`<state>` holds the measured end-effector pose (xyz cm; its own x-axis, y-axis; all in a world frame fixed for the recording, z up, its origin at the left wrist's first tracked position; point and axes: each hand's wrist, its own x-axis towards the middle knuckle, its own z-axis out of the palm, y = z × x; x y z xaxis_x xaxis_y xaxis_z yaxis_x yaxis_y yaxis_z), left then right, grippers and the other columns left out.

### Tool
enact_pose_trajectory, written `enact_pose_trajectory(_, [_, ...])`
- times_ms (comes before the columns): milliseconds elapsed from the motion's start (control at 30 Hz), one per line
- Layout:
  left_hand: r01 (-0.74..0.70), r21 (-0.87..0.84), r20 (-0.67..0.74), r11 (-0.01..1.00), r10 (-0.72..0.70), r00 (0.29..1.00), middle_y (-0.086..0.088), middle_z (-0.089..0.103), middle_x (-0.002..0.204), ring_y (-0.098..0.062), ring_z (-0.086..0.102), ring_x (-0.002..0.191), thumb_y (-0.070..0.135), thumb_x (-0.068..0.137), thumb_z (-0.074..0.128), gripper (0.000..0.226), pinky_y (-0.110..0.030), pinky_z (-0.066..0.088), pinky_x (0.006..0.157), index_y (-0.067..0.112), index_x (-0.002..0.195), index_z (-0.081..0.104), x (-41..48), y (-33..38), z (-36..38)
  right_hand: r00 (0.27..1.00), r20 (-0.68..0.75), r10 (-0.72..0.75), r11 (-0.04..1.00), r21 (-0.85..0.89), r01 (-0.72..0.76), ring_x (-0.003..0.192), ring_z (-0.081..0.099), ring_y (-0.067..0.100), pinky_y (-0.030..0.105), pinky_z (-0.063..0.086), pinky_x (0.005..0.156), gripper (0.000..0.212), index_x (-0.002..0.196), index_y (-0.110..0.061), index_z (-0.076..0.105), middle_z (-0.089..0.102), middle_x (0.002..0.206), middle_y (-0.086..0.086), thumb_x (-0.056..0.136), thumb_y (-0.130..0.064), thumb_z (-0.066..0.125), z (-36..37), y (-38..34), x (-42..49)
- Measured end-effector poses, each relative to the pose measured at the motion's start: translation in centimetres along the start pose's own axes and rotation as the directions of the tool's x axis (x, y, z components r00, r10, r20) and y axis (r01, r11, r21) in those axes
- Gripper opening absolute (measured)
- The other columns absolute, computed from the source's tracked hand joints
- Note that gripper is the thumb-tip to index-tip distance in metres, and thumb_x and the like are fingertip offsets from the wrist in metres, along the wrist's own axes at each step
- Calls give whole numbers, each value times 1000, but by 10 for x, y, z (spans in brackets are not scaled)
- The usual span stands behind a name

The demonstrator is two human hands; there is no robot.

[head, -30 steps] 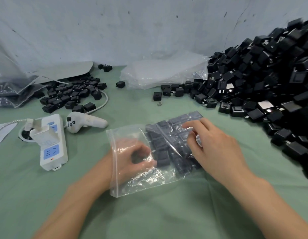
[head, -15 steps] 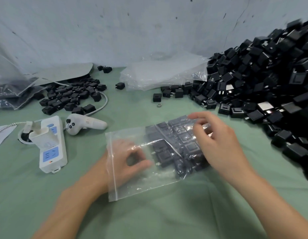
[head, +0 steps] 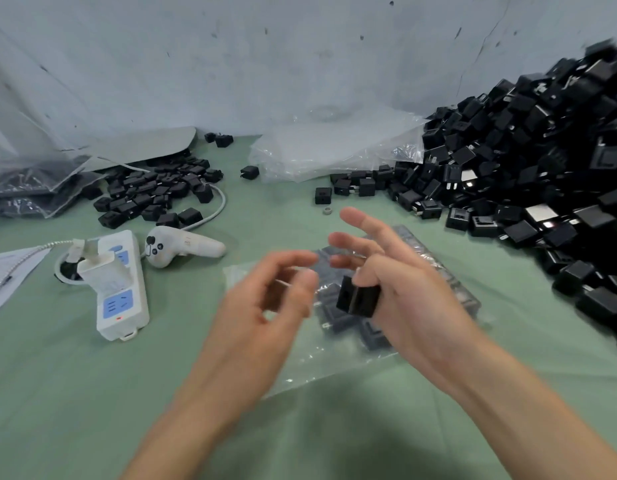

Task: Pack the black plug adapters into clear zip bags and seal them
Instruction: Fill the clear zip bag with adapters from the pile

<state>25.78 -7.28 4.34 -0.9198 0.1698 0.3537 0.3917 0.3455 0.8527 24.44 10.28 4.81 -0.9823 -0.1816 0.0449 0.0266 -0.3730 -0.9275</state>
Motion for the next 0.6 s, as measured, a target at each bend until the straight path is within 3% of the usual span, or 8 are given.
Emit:
enact_pose_trajectory(67, [-46, 57, 169, 997, 36, 985, 13, 66, 93, -11, 61, 79, 52, 89, 55, 25, -22, 49, 70, 48, 113, 61, -4, 1, 11, 998, 63, 25, 997, -73, -20, 105, 66, 9, 36, 53, 89, 62, 117, -42, 69, 67, 118, -7, 67, -10, 52, 7, 4, -5])
enact_pose_trajectory(133, [-87, 111, 208, 990, 62, 976, 21, 62, 92, -7, 56, 78, 50, 89, 54, 26, -18, 44, 70, 45, 114, 59, -7, -2, 14, 994, 98, 43, 992, -119, -32, 106, 65, 8, 35, 52, 89, 54, 116, -48, 67, 66, 121, -11, 72, -21, 54, 11, 5, -8])
enact_pose_trajectory(300, [12, 112, 129, 994, -26, 991, 16, 67, 87, -8, 61, 79, 53, 82, 55, 28, -17, 46, 72, 43, 107, 62, -11, -10, -5, 999, -2, 35, 993, -112, -35, 111, 65, 7, 32, 48, 93, 33, 115, -47, 68, 71, 117, -11, 84, -42, 57, 8, 8, -2])
enact_pose_trajectory(367, [132, 70, -24, 989, -130, 991, 14, 70, 88, -6, 64, 79, 50, 82, 62, 22, -18, 48, 71, 43, 102, 62, -8, -22, -28, 992, -114, -55, 956, -291, 20, 107, 64, -1, 28, 45, 91, 27, 117, -49, 65, 70, 114, -19, 94, -37, 58, -4, 10, 1])
enact_pose_trajectory(433, [262, 79, -235, 962, -238, 942, 15, 72, 86, -1, 65, 80, 40, 90, 67, 8, -23, 47, 72, 41, 97, 63, -7, -38, -57, 969, -166, -184, 822, -567, 59, 109, 58, -5, 28, 43, 93, 32, 125, -49, 58, 63, 117, -25, 99, -30, 53, -18, 11, 1])
enact_pose_trajectory(500, [407, 143, -384, 902, -328, 863, 14, 73, 86, -3, 66, 83, 38, 92, 64, 3, -28, 45, 70, 38, 93, 61, -10, -54, -81, 951, -112, -288, 525, -849, 59, 118, 51, 4, 33, 40, 101, 40, 136, -39, 52, 55, 127, -19, 98, -29, 46, -31, 14, 1])
enact_pose_trajectory(567, [494, 212, -388, 843, -391, 835, 15, 72, 85, -5, 65, 84, 43, 89, 66, 10, -27, 42, 66, 35, 90, 61, -16, -64, -88, 951, -16, -308, 182, -982, 43, 122, 47, 17, 39, 36, 106, 46, 141, -32, 47, 51, 135, -8, 95, -29, 42, -37, 18, 2])
enact_pose_trajectory(600, [491, 230, -343, 840, -402, 849, 14, 72, 82, -7, 66, 84, 47, 86, 67, 14, -26, 42, 66, 34, 90, 62, -18, -69, -85, 957, -3, -290, 97, -995, 26, 123, 46, 21, 41, 35, 106, 49, 144, -30, 45, 49, 138, -6, 95, -29, 41, -39, 19, 3])
